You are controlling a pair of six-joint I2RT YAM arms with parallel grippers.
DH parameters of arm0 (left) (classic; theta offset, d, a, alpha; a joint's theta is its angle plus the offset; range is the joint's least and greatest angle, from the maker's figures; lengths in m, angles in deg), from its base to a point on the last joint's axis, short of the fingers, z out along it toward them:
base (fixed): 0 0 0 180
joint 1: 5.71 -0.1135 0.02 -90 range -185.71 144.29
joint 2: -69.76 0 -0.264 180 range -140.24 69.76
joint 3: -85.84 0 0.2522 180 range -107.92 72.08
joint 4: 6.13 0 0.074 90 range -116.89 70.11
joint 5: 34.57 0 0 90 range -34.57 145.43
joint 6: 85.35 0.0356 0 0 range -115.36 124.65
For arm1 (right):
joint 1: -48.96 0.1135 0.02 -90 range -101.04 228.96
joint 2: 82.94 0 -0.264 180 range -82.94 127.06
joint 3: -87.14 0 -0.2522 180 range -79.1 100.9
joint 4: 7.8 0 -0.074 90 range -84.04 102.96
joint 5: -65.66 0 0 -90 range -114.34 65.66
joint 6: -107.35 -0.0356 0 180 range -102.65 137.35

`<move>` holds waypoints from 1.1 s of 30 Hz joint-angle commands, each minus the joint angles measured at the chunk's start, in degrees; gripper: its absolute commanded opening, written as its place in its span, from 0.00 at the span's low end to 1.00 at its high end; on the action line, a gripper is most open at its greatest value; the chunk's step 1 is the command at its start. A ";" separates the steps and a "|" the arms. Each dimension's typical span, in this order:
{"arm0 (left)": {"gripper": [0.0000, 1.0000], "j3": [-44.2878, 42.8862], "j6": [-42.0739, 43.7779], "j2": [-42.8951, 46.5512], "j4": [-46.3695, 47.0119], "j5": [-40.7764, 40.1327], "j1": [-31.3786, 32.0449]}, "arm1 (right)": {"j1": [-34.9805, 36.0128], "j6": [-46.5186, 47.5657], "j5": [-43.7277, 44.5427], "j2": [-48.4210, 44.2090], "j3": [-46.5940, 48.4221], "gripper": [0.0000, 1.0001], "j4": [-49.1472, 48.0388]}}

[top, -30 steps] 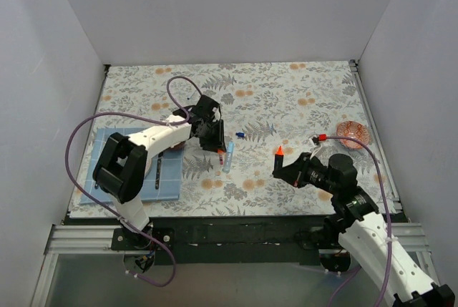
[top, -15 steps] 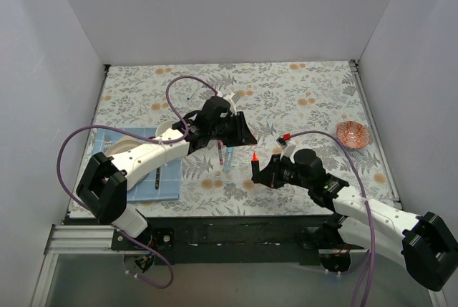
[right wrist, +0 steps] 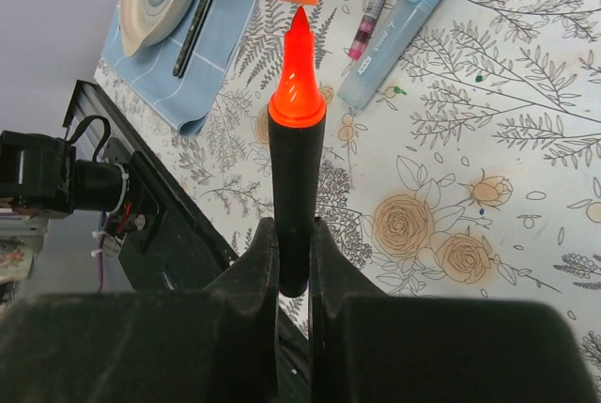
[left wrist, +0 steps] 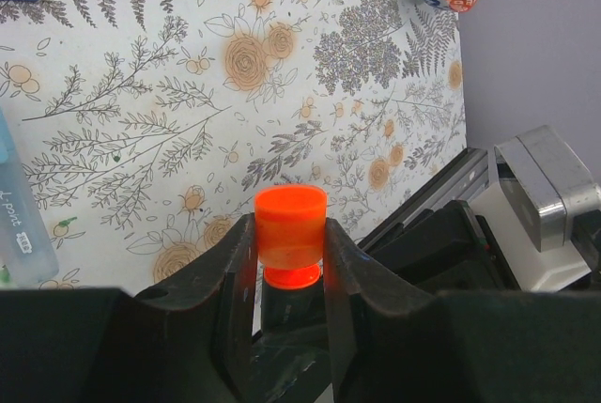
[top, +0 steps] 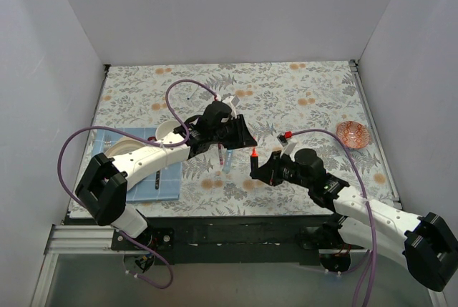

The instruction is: Insert the pens into the pen caps

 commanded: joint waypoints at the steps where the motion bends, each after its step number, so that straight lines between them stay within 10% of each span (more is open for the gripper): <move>1: 0.00 0.42 -0.70 2.76 1.87 -1.69 0.25 | 1.34 -0.28 0.04 -0.22 2.35 0.01 -3.85; 30: 0.00 3.41 2.11 4.34 -1.90 -8.19 8.77 | 2.48 -2.13 7.59 -1.10 5.25 0.01 -2.53; 33: 0.12 2.97 2.73 3.99 -3.57 -10.04 10.35 | 2.39 -0.99 8.39 -1.89 6.13 0.01 -2.62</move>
